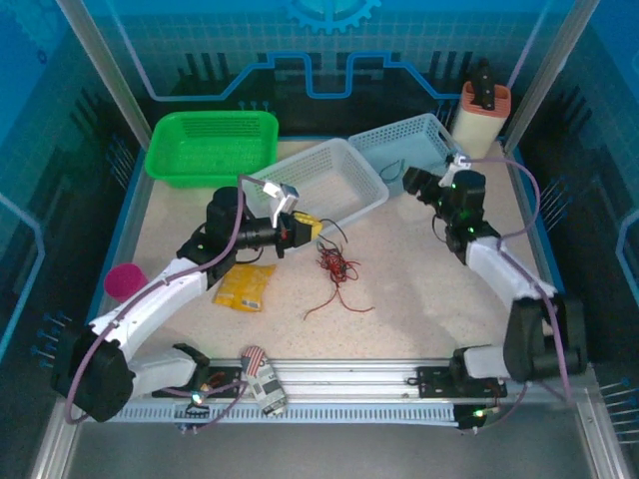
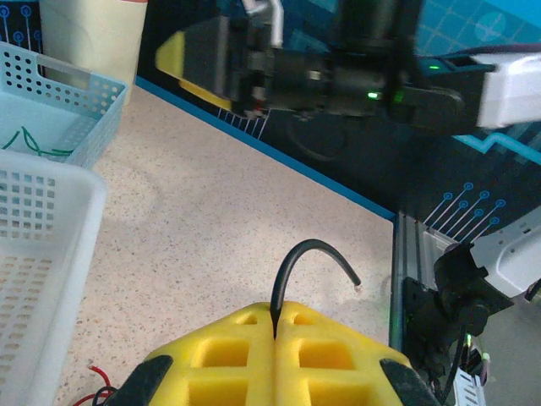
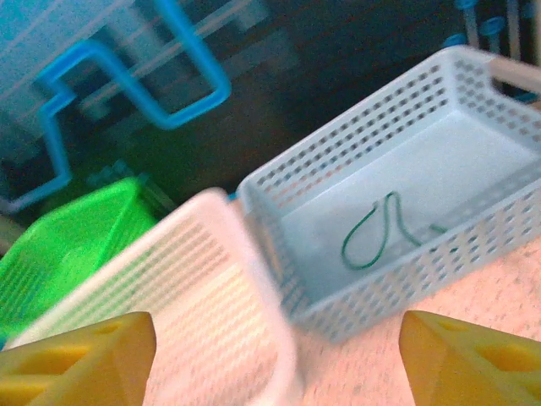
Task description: Untangle the cables
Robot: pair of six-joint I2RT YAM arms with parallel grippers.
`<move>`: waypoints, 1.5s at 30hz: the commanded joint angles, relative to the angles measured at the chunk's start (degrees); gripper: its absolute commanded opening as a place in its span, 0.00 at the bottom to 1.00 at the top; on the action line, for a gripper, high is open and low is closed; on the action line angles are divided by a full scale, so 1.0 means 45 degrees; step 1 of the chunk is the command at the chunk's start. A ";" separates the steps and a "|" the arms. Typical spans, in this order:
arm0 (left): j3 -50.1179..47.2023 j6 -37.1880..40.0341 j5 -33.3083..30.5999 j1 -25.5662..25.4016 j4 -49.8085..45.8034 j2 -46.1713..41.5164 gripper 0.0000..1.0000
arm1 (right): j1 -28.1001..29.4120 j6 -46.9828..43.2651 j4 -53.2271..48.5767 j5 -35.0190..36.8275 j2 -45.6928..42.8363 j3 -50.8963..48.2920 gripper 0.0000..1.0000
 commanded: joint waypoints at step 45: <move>0.0161 0.0349 -0.0341 -0.0269 -0.0162 0.0026 0.00 | 0.3339 -0.1920 -0.7192 -0.7254 0.2674 0.0496 0.10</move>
